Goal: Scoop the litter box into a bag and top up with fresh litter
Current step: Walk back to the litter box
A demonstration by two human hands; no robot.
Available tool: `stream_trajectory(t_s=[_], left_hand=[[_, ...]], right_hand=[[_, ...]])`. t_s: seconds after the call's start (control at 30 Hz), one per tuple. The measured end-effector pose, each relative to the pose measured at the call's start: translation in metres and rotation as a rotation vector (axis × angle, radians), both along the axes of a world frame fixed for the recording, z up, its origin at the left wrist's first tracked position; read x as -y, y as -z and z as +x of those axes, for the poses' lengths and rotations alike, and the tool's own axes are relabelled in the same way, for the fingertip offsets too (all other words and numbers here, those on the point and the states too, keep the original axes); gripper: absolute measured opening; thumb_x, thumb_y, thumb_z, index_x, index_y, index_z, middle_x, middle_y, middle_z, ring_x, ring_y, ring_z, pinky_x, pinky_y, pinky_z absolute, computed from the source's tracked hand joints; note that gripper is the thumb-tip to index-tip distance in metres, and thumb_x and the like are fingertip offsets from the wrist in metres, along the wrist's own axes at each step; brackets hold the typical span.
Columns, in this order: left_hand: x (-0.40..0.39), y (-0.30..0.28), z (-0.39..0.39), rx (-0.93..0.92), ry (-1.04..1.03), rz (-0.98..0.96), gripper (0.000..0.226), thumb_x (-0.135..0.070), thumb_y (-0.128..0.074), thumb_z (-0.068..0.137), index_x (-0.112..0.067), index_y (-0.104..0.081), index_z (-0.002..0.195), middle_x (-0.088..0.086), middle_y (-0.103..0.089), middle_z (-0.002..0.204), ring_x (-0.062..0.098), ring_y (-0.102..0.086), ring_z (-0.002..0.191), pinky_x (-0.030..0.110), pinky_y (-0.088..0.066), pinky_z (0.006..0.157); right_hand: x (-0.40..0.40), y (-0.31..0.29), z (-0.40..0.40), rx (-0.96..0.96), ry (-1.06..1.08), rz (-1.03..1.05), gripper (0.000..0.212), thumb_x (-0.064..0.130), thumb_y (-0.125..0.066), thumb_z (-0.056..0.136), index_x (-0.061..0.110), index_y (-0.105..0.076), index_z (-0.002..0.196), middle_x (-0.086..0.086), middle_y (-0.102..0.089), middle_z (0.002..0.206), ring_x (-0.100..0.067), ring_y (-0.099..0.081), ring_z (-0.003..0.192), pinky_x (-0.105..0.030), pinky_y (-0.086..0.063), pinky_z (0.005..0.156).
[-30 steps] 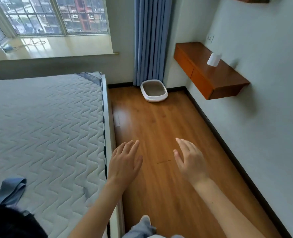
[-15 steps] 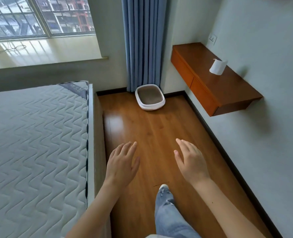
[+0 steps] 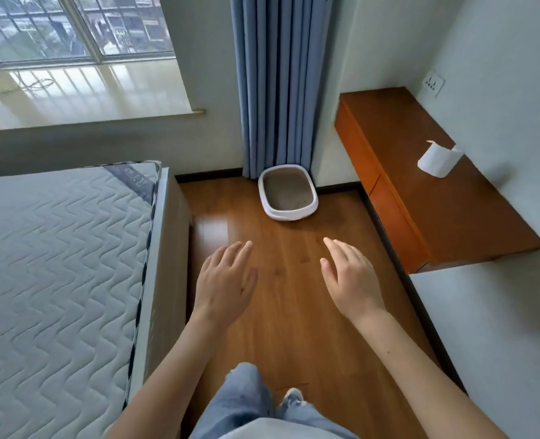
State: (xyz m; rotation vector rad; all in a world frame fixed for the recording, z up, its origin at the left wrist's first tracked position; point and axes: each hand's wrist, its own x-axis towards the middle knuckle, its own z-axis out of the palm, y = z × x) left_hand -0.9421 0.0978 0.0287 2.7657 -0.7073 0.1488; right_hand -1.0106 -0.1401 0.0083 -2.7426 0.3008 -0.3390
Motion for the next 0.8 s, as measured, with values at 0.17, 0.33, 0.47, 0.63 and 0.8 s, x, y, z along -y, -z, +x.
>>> stream_trajectory(t_s=[0.17, 0.33, 0.47, 0.63, 0.8], left_hand=[[0.018, 0.023, 0.067, -0.039, 0.001, 0.024, 0.047, -0.037, -0.042, 0.093, -0.019, -0.050, 0.135, -0.001, -0.057, 0.131, 0.020, -0.049, 0.122, 0.036, -0.042, 0.098], [0.034, 0.039, 0.175, -0.049, 0.015, 0.008, 0.047, -0.035, -0.045, 0.092, -0.018, -0.050, 0.135, 0.001, -0.057, 0.131, 0.021, -0.049, 0.122, 0.038, -0.043, 0.099], [0.047, 0.032, 0.251, -0.036, 0.047, 0.007, 0.047, -0.037, -0.043, 0.092, -0.018, -0.050, 0.135, 0.002, -0.057, 0.132, 0.023, -0.049, 0.124, 0.039, -0.042, 0.100], [0.070, 0.014, 0.344, -0.007, 0.096, -0.019, 0.046, -0.035, -0.043, 0.093, -0.018, -0.050, 0.135, 0.002, -0.057, 0.131, 0.025, -0.050, 0.124, 0.042, -0.042, 0.100], [0.097, 0.022, 0.399, -0.028, 0.110, -0.048, 0.044, -0.029, -0.048, 0.092, -0.017, -0.049, 0.134, 0.004, -0.058, 0.129, 0.025, -0.051, 0.120, 0.042, -0.043, 0.097]], right_hand=[[0.019, 0.019, 0.064, -0.048, 0.013, 0.009, 0.041, 0.030, -0.049, 0.097, 0.014, -0.053, 0.135, -0.006, -0.059, 0.133, -0.023, -0.053, 0.125, -0.039, -0.044, 0.103], [0.037, 0.027, 0.163, -0.053, 0.052, 0.012, 0.041, 0.030, -0.048, 0.098, 0.013, -0.053, 0.135, -0.007, -0.059, 0.133, -0.023, -0.053, 0.125, -0.039, -0.047, 0.102], [0.047, 0.016, 0.229, -0.055, 0.098, 0.007, 0.042, 0.030, -0.047, 0.098, 0.013, -0.052, 0.136, -0.007, -0.058, 0.134, -0.024, -0.052, 0.126, -0.039, -0.047, 0.102], [0.062, 0.005, 0.304, -0.051, 0.127, 0.005, 0.041, 0.028, -0.048, 0.098, 0.011, -0.053, 0.135, -0.008, -0.058, 0.133, -0.024, -0.053, 0.124, -0.037, -0.046, 0.100], [0.086, 0.010, 0.354, -0.099, 0.146, 0.022, 0.042, 0.029, -0.045, 0.099, 0.012, -0.050, 0.137, -0.009, -0.057, 0.135, -0.024, -0.052, 0.126, -0.040, -0.047, 0.102]])
